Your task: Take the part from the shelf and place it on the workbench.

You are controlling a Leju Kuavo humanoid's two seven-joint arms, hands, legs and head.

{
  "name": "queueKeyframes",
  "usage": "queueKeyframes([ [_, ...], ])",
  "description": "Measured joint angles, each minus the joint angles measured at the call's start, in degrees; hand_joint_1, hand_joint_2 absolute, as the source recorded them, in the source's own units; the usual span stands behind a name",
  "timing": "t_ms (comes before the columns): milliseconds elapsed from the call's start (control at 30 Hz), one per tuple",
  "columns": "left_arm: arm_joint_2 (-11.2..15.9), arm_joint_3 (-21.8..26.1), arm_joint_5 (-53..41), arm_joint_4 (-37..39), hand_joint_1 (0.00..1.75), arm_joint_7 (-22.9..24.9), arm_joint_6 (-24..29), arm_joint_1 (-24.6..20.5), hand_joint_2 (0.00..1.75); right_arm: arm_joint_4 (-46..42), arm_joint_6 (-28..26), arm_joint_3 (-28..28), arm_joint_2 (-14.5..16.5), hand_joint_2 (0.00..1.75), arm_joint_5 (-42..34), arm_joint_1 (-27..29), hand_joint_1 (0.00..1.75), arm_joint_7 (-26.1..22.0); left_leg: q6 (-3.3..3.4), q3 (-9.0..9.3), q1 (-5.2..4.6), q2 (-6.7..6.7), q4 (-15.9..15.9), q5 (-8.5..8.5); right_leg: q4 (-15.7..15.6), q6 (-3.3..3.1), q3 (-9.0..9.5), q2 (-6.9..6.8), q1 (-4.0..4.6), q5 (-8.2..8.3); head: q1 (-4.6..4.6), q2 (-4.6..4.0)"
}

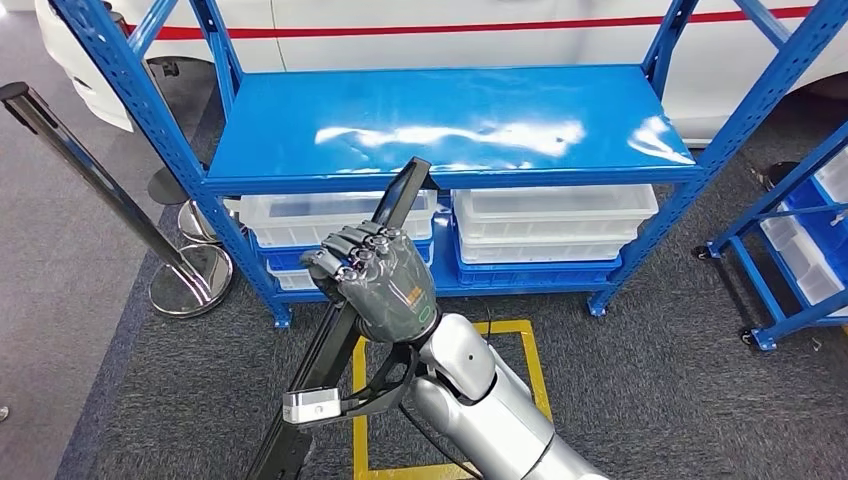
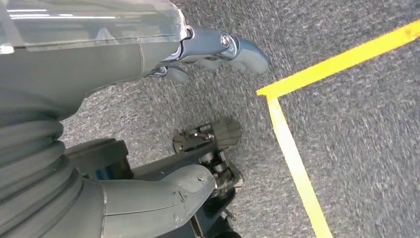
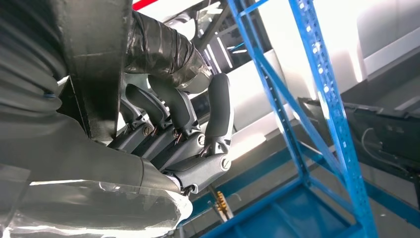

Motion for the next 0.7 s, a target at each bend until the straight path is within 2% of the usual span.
queueKeyframes([
  [67, 0.0, 0.0, 0.0, 0.0, 0.00, 0.0, 0.0, 0.0, 1.75, 0.0, 0.0, 0.0, 0.0, 1.75, 0.1, -0.1, 1.75, 0.1, -0.71, -0.20, 0.11, -0.06, -0.1, 0.37, -0.7, -0.58, -0.25, -0.10, -0.08, 0.83, 0.01, 0.00],
  [100, 0.0, 0.0, 0.0, 0.0, 0.00, 0.0, 0.0, 0.0, 1.75, 0.0, 0.0, 0.0, 0.0, 1.75, 0.4, -0.2, 1.75, 0.4, -1.01, -0.59, 0.12, -0.12, 0.5, -0.41, -1.1, -0.99, -0.47, -0.20, -0.25, 1.39, -0.01, 0.00],
  [133, 0.0, 0.0, 0.0, 0.0, 0.00, 0.0, -0.1, 0.0, 1.75, 0.0, 0.0, 0.0, 0.0, 1.75, 0.7, -0.3, 1.75, 0.7, -1.28, -1.26, 0.15, -0.20, 2.1, -1.99, -1.4, -1.37, -0.78, -0.31, -0.44, 1.98, -0.02, 0.00],
  [167, 0.0, 0.0, 0.0, 0.0, 0.00, 0.0, -0.1, 0.0, 1.75, 0.0, 0.0, 0.0, 0.0, 1.75, 0.9, -0.4, 1.75, 1.2, -1.53, -2.26, 0.31, -0.24, 4.8, -4.41, -1.6, -1.65, -1.21, -0.42, -0.51, 2.53, -0.03, 0.00],
  [200, 0.0, 0.0, -0.1, 0.0, 0.00, 0.0, -0.2, 0.0, 1.75, 0.0, 0.0, 0.0, 0.0, 1.75, 1.1, -0.6, 1.75, 1.7, -1.81, -3.39, 0.44, -0.23, 8.4, -7.00, -1.6, -1.84, -1.80, -0.45, -0.49, 2.98, -0.06, 0.00],
  [233, 0.0, 0.0, -0.2, 0.0, 0.00, 0.1, -0.3, 0.0, 1.75, 0.1, 0.0, 0.0, 0.0, 1.75, 1.1, -1.0, 1.75, 2.4, -2.07, -4.35, 0.59, -0.22, 12.0, -8.90, -1.6, -1.87, -2.44, -0.49, -0.45, 3.40, -0.06, 0.00],
  [267, 0.0, -0.1, -0.3, 0.0, 0.00, 0.1, -0.4, 0.0, 1.75, 0.1, 0.0, -0.1, 0.0, 1.75, 1.0, -1.4, 1.75, 3.2, -2.30, -4.79, 0.72, -0.21, 14.5, -9.80, -1.4, -1.83, -3.13, -0.52, -0.42, 3.80, -0.06, 0.00],
  [300, 0.0, -0.1, -0.4, 0.0, 0.00, 0.2, -0.5, 0.0, 1.75, 0.2, 0.0, -0.2, -0.1, 1.75, 0.9, -2.0, 1.75, 3.9, -2.47, -4.32, 0.80, -0.21, 15.2, -9.46, -1.2, -1.74, -3.83, -0.53, -0.44, 4.17, -0.06, 0.00],
  [333, 0.0, -0.1, -0.5, 0.0, 0.00, 0.3, -0.6, 0.0, 1.75, 0.2, 0.0, -0.4, -0.2, 1.75, 0.6, -2.8, 1.75, 4.7, -2.56, -2.81, 0.86, -0.20, 13.7, -8.21, -0.9, -1.60, -4.51, -0.53, -0.49, 4.49, -0.06, 0.00],
  [367, 0.0, -0.2, -0.5, 0.0, 0.00, 0.3, -0.7, 0.0, 1.75, 0.3, 0.0, -0.7, -0.3, 1.75, 0.1, -3.8, 1.75, 5.3, -2.58, -0.36, 0.92, -0.19, 10.4, -6.66, -0.6, -1.43, -5.11, -0.51, -0.55, 4.72, -0.06, 0.00],
  [400, 0.0, -0.3, -0.6, 0.0, 0.00, 0.3, -0.8, -0.1, 1.75, 0.3, 0.0, -1.0, -0.3, 1.75, -0.4, -4.8, 1.75, 5.8, -2.51, 2.38, 0.92, -0.21, 6.4, -5.85, -0.2, -1.21, -5.68, -0.50, -0.55, 4.92, -0.06, 0.00],
  [433, 0.0, -0.4, -0.6, 0.0, 0.00, 0.3, -0.9, -0.1, 1.75, 0.3, 0.0, -1.3, -0.4, 1.75, -1.0, -5.7, 1.75, 6.2, -2.28, 4.55, 0.83, -0.26, 3.0, -5.41, 0.1, -0.94, -6.11, -0.51, -0.52, 5.14, -0.05, 0.00],
  [467, 0.0, -0.5, -0.6, 0.0, 0.00, 0.3, -1.0, -0.1, 1.75, 0.3, 0.0, -1.6, -0.4, 1.75, -1.4, -6.6, 1.75, 6.5, -1.98, 5.85, 0.71, -0.31, 0.7, -5.41, 0.2, -0.63, -6.39, -0.51, -0.47, 5.40, -0.04, 0.00],
  [500, 0.0, -0.6, -0.7, 0.0, 0.00, 0.4, -1.1, -0.1, 1.75, 0.3, 0.0, -1.9, -0.5, 1.75, -1.7, -7.3, 1.75, 6.8, -1.66, 6.24, 0.54, -0.37, -0.2, -5.65, 0.2, -0.29, -6.58, -0.52, -0.43, 5.73, -0.04, 0.00],
  [567, 0.0, -0.7, -0.8, 0.0, 0.00, 0.5, -1.2, 0.1, 1.75, 0.3, 0.0, -2.3, -0.6, 1.75, -1.9, -8.1, 1.75, 7.2, -0.80, 5.90, 0.53, -0.33, -0.7, -4.95, 0.2, 0.41, -6.74, -0.40, -0.43, 6.30, -0.04, 0.00],
  [600, 0.0, -0.7, -0.8, 0.0, 0.00, 0.5, -1.3, 0.0, 1.75, 0.3, 0.0, -2.5, -0.7, 1.75, -1.9, -8.4, 1.75, 7.3, -0.35, 5.75, 0.64, -0.23, -1.0, -4.48, 0.6, 0.74, -7.05, -0.24, -0.43, 5.90, -0.03, 0.00],
  [633, 0.0, -0.8, -0.8, 0.1, 0.00, 0.5, -1.3, 0.0, 1.75, 0.3, 0.0, -2.9, -0.8, 1.75, -2.1, -8.7, 1.75, 7.3, 0.17, 5.51, 0.78, -0.12, -1.3, -3.96, 1.8, 1.01, -7.67, -0.07, -0.42, 4.69, -0.02, 0.00],
  [700, 0.0, -0.9, -0.8, 0.1, 0.00, 0.6, -1.3, -0.2, 1.75, 0.3, 0.0, -3.7, -0.9, 1.75, -2.5, -9.2, 1.75, 6.7, 0.79, 4.72, 0.82, 0.02, -1.5, -3.09, 7.7, 1.40, -9.98, 0.13, -0.49, 0.28, -0.01, 0.00],
])
